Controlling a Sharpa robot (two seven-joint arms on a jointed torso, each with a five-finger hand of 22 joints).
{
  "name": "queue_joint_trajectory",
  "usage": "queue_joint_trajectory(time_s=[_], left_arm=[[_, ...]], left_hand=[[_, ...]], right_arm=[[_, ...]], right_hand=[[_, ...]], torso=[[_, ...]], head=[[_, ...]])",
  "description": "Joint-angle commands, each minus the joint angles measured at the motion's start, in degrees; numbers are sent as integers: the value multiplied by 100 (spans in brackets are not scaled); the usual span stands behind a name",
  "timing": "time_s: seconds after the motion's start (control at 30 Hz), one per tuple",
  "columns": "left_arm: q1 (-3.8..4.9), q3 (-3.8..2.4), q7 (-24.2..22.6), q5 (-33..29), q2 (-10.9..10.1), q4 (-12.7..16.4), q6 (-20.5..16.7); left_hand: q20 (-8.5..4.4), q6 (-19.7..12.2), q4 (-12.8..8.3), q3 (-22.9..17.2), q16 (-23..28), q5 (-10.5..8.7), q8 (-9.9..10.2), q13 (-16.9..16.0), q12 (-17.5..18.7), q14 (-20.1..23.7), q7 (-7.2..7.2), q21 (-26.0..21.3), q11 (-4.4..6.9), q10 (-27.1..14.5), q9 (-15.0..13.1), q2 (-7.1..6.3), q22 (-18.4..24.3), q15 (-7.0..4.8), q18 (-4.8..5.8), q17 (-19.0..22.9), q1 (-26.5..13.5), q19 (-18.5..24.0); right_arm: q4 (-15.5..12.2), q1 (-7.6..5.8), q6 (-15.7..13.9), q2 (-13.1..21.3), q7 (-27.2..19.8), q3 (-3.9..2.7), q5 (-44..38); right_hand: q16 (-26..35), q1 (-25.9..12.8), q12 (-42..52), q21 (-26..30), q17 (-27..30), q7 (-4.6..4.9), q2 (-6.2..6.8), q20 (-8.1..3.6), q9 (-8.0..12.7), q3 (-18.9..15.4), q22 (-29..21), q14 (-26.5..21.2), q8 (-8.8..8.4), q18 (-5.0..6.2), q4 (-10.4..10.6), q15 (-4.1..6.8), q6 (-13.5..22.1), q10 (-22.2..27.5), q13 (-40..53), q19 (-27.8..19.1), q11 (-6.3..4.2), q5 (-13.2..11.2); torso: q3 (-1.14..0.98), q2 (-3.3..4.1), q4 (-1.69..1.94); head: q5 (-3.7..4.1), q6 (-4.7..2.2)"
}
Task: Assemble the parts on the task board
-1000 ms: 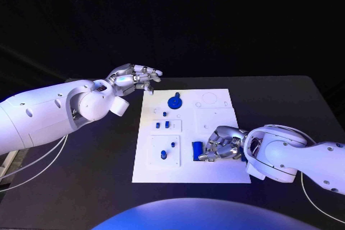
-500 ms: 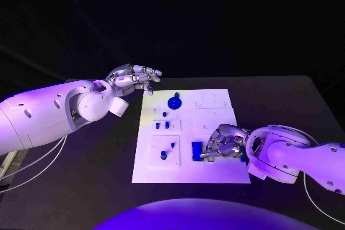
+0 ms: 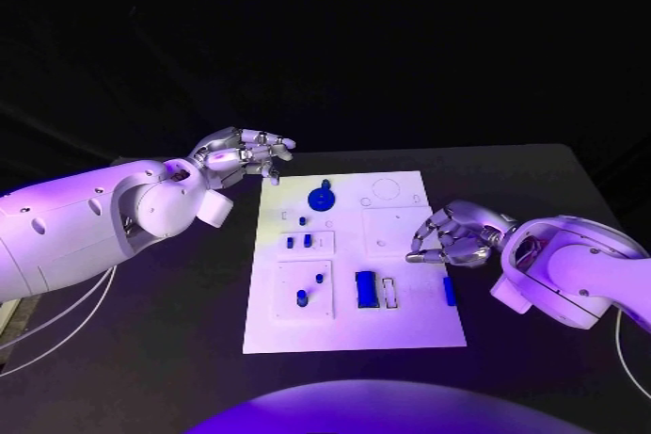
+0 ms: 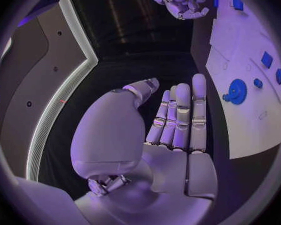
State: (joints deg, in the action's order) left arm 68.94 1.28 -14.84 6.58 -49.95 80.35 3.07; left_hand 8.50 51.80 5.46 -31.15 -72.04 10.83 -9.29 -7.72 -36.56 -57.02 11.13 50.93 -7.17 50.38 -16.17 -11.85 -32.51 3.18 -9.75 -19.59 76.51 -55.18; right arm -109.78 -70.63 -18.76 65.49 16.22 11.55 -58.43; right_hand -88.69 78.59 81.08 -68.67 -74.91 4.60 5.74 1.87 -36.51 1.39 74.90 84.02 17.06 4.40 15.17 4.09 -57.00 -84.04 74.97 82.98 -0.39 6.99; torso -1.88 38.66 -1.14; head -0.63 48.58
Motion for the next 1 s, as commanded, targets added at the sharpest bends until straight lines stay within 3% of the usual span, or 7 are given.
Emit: queue_joint_trajectory(time_s=[0.03,0.07,0.13,0.23,0.43,0.67,1.0], left_arm=[[2,-3,-92,-29,10,18,13],[2,-3,-95,-28,11,21,11],[2,-3,-102,-24,17,26,8],[2,-3,-104,-23,18,33,4],[3,-3,-103,-21,18,29,-4],[3,-3,-101,-21,24,20,-3],[3,-3,-90,-21,29,15,-3]], left_hand=[[13,-24,28,2,28,-22,23,5,-15,19,-11,-29,-6,-31,-14,33,10,5,-82,7,-29,8],[13,-24,28,2,28,-22,23,5,-15,19,-11,-29,-6,-31,-14,33,10,5,-82,7,-29,8],[13,-24,28,2,28,-22,23,5,-15,19,-11,-29,-6,-31,-14,33,10,5,-82,7,-29,8],[13,-24,28,2,28,-22,23,5,-15,19,-11,-29,-6,-31,-14,33,10,5,-82,7,-29,8],[13,-24,28,2,28,-22,23,5,-15,19,-11,-29,-6,-31,-14,33,10,5,-82,7,-29,8],[13,-24,28,2,28,-22,23,5,-15,19,-11,-29,-6,-31,-14,33,10,5,-82,7,-29,8],[13,-24,28,2,28,-22,23,5,-15,19,-11,-29,-6,-31,-14,33,10,5,-82,7,-29,8]], right_arm=[[4,-18,-211,149,-175,8,-280],[6,-17,-214,193,-152,10,-401],[13,22,-211,312,-71,20,-763],[10,129,-192,429,26,29,-1066],[-42,293,-174,658,273,36,-1471],[-132,365,-98,812,541,40,-1676],[-167,459,-80,881,698,43,-1726]], right_hand=[[28,54,-23,20,-971,4,22,29,10,26,746,497,-22,-24,-3,-34,27,-273,889,-3,44,1],[29,49,-26,12,-968,5,24,34,10,24,749,496,-20,-26,6,-39,7,-272,887,-1,47,0],[30,15,-44,36,-967,-92,51,39,-93,-9,751,495,157,-12,75,-3,-304,-265,879,-9,-20,-3],[33,-17,-71,44,-962,-130,78,20,-180,-41,754,494,234,-9,120,27,-364,-257,863,-11,-55,-4],[50,-162,-138,105,-916,-142,112,6,-266,-116,740,484,274,0,151,38,-366,-234,822,-30,-66,-4],[62,-516,-190,138,-889,-154,148,-8,-371,-291,739,478,298,3,162,50,-364,-222,793,-32,-78,-4],[65,-747,-219,138,-888,-149,98,-10,-379,-481,748,479,243,-1,165,49,-333,-217,779,-23,-74,-6]], torso=[[6,6,1],[6,10,-1],[7,15,8],[2,16,3],[-12,9,-3],[-13,7,-16],[-14,12,-1]], head=[[88,-18],[112,-17],[160,-31],[204,-23],[253,1],[319,10],[405,36]])
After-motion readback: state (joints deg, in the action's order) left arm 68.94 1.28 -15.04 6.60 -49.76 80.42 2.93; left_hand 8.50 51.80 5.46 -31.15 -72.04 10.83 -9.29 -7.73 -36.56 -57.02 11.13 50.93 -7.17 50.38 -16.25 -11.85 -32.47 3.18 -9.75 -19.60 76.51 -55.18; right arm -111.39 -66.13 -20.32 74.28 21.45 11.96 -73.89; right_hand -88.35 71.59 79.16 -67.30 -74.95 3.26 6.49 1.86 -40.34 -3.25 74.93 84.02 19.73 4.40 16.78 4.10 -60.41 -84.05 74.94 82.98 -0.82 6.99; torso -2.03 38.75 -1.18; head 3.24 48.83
